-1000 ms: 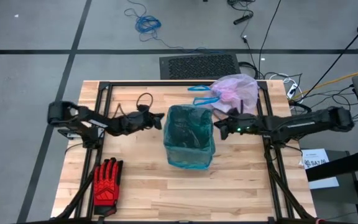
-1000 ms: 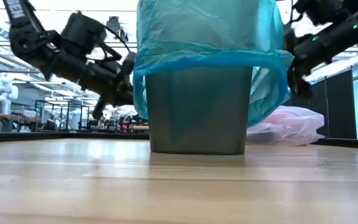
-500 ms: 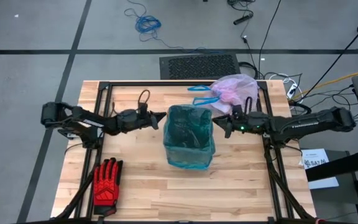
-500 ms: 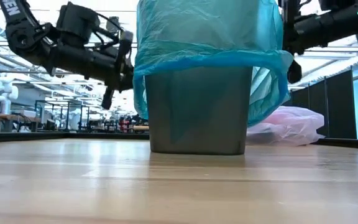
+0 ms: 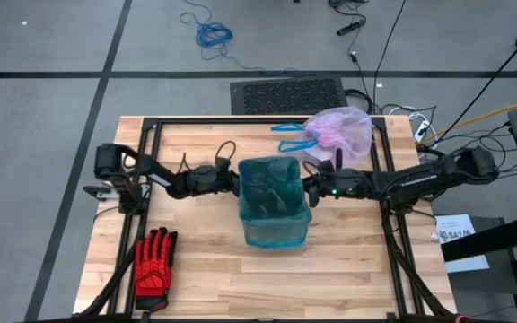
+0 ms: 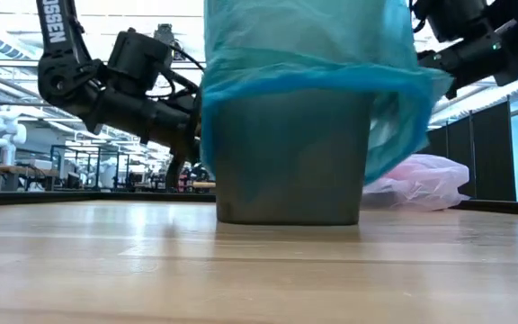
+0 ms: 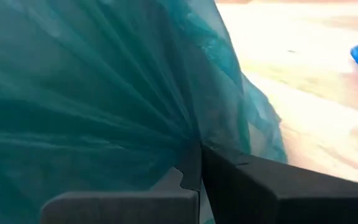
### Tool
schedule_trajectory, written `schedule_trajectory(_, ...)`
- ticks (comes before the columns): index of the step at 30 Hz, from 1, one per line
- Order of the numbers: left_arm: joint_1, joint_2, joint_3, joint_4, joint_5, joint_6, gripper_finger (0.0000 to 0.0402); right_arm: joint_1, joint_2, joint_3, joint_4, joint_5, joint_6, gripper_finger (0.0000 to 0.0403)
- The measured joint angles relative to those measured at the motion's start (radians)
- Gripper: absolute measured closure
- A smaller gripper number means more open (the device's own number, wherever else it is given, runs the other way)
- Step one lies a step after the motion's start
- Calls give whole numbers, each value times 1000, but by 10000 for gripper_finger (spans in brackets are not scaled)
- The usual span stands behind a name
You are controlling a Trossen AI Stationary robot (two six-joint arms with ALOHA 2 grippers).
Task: Place trash/remove bag and relplace
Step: Insert the blue trash bag into the trash bin
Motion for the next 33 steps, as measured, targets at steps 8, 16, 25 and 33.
schedule_trajectory(8,-18,54,-3,-3,1,-26,402,0,26,-1,-117,-2,1,403)
schedule_trajectory(16,-18,55,-4,-2,0,-25,402,0,-217,97,-398,21,-54,403)
schedule_trajectory(25,1,50,-5,4,-7,-17,402,0,-219,546,-668,-66,-357,403)
schedule_trajectory(33,3,50,-6,4,-7,-14,402,-1,270,1216,-1381,-209,-766,403)
